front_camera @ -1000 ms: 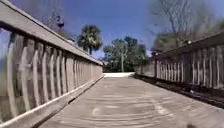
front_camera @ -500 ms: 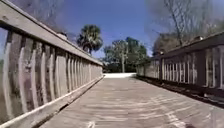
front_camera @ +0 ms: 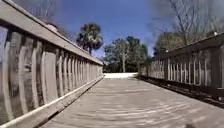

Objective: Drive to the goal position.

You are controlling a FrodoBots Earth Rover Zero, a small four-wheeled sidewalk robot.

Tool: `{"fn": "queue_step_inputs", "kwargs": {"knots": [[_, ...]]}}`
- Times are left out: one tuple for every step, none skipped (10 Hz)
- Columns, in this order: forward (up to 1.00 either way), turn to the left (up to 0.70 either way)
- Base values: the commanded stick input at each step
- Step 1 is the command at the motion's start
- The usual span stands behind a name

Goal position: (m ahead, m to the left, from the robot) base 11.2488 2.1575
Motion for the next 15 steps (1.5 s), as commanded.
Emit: {"fn": "queue_step_inputs", "kwargs": {"knots": [[0.70, 0.00], [0.70, 0.00], [0.70, 0.00], [0.70, 0.00], [0.70, 0.00], [0.70, 0.00], [0.70, 0.00], [0.70, -0.02], [0.70, -0.22], [0.70, -0.31], [0.70, -0.24], [0.70, -0.07], [0.70, 0.00], [0.70, 0.00], [0.70, 0.00]]}}
